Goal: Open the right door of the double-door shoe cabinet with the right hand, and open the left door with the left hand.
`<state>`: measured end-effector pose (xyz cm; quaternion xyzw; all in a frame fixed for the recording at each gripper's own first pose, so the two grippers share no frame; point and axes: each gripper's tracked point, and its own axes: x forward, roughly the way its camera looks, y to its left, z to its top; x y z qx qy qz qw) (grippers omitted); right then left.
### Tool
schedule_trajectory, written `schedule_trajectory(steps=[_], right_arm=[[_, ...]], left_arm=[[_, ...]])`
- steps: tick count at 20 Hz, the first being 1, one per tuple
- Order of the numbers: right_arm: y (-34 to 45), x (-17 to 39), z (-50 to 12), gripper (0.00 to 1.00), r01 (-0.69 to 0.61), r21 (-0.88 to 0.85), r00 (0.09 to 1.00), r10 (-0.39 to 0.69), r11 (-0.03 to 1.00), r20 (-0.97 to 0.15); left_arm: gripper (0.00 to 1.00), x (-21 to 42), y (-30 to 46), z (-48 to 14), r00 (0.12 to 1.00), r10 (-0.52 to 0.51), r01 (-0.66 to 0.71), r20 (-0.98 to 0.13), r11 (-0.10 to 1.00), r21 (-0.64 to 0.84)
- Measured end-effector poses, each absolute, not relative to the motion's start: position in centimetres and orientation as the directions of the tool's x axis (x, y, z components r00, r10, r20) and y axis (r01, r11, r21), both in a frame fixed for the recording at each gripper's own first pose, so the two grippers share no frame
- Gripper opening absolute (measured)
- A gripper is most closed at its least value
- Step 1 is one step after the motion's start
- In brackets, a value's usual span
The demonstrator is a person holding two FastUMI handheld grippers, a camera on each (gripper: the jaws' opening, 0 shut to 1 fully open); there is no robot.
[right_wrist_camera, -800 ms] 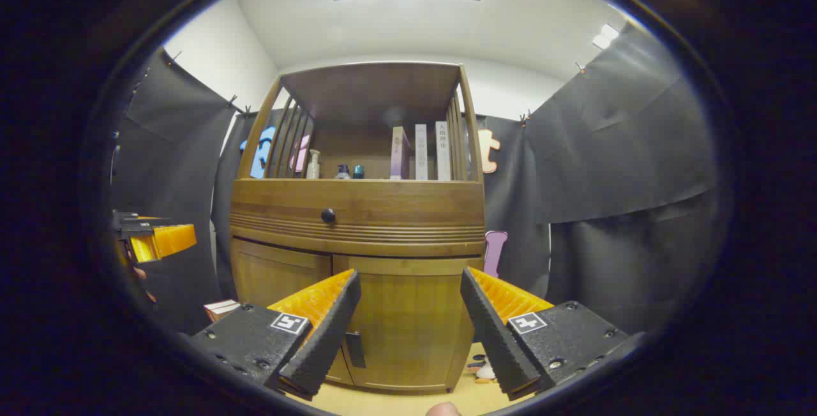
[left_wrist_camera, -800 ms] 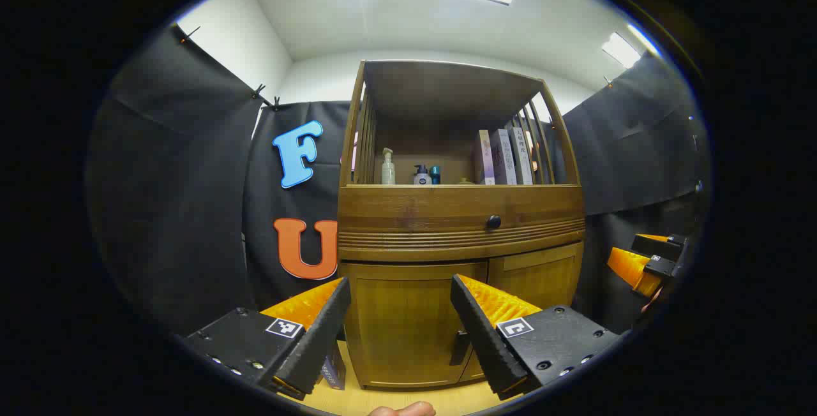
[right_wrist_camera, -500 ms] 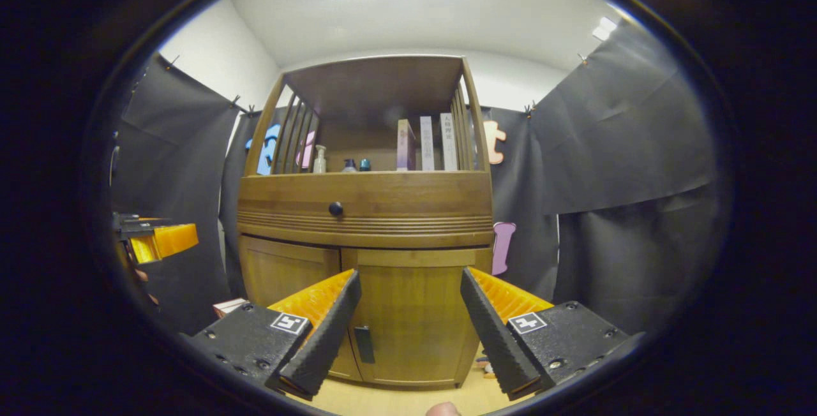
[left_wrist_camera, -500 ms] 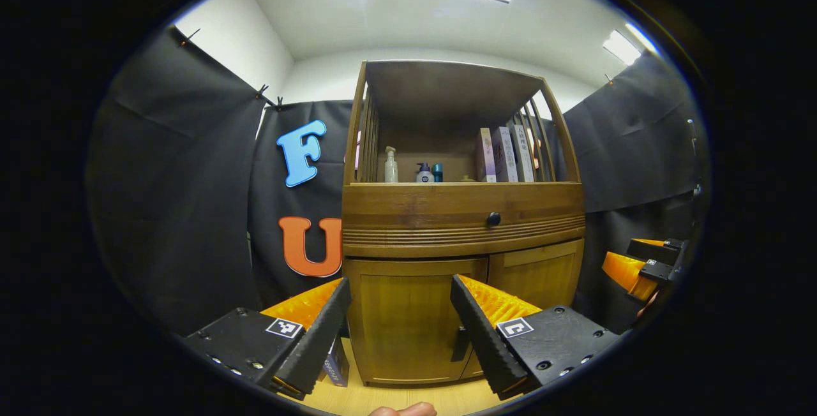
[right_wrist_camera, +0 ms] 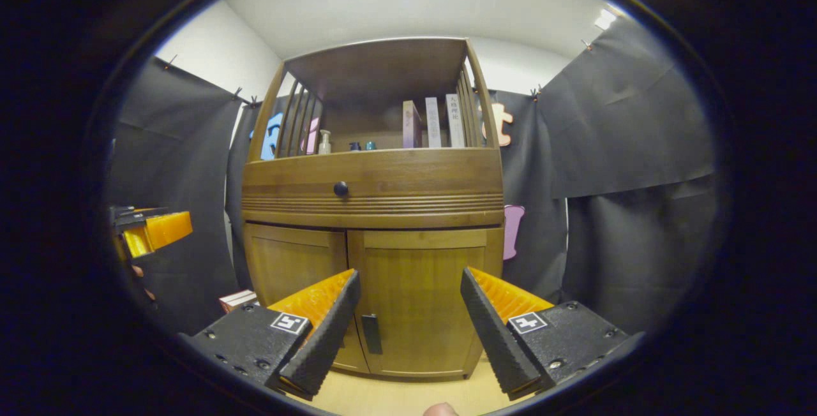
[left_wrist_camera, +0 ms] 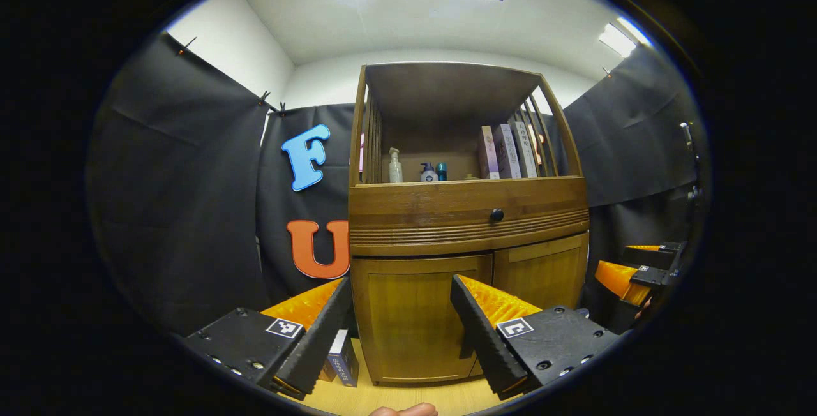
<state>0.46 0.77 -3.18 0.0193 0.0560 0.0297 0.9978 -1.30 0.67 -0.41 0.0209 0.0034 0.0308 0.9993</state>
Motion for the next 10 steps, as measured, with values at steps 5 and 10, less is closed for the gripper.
schedule_trajectory(steps=[5, 10], right_arm=[[0.8, 2.4, -5.8, 0.99, -0.056, 0.045, 0.982, 0.063, 0.997, -0.178], [2.8, 4.5, -10.0, 0.99, -0.113, 0.077, 0.962, 0.128, 0.991, -0.241]], left_arm=[[0.95, -0.3, 0.4, -1.1, 0.998, 0.057, -0.056, -0.009, 0.998, 0.028], [0.95, 0.3, 0.6, -1.9, 0.997, 0.067, -0.066, -0.023, 0.997, 0.049]])
